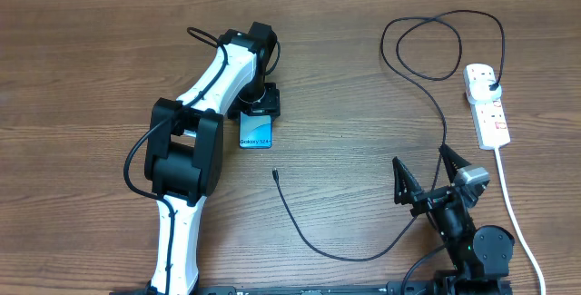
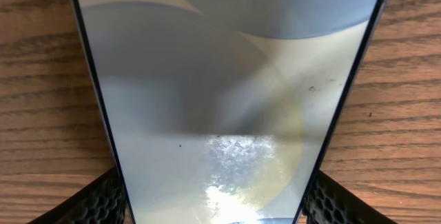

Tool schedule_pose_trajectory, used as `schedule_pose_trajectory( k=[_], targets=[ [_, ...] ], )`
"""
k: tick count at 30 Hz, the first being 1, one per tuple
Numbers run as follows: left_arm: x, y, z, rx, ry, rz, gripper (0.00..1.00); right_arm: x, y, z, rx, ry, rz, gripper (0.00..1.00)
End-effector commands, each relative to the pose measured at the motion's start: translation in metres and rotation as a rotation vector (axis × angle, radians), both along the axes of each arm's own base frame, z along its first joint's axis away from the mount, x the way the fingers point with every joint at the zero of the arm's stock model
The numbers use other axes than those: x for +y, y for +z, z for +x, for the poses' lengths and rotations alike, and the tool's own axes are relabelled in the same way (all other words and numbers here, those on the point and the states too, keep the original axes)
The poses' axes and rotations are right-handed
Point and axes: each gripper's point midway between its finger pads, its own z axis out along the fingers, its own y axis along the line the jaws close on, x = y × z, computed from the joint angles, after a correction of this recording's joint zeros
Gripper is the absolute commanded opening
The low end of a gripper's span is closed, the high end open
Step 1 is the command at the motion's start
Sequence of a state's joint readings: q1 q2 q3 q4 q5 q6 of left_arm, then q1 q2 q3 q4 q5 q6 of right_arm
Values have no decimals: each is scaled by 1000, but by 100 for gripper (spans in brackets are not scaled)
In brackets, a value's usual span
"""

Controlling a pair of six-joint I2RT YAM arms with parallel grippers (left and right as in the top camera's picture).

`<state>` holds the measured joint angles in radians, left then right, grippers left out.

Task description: Plug charger to phone and switch on socket

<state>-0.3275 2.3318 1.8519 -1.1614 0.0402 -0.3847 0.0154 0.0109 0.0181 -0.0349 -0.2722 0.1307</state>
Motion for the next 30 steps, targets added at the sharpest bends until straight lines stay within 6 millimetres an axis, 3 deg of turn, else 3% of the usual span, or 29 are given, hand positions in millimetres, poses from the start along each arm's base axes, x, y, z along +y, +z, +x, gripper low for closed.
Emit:
schedule_pose_trajectory(
  k=[1,6,9,15,18,24,30],
  targets=[
    [-24,-36,-23,118,-44,-134,64,2,7,-1,-41,6,4,100],
    [-44,-29,-28,132,-190,-302,65,36,14,-18,-49,230,14,100],
    [-54,-23,-32,138,-252,-399,66,36,22,-19,24,234,102,100],
    [-65,-17,-33,143,-251,-487,69,36,74,-19,158,227,146,100],
    [-70,-14,-33,144,-237,-517,67,37,87,-9,311,217,154,100],
    [-71,-15,-32,152,-189,-510,68,44,76,27,689,215,189,100],
    [-75,-11,-35,174,-166,-533,71,98,52,53,910,568,338,100]
  ],
)
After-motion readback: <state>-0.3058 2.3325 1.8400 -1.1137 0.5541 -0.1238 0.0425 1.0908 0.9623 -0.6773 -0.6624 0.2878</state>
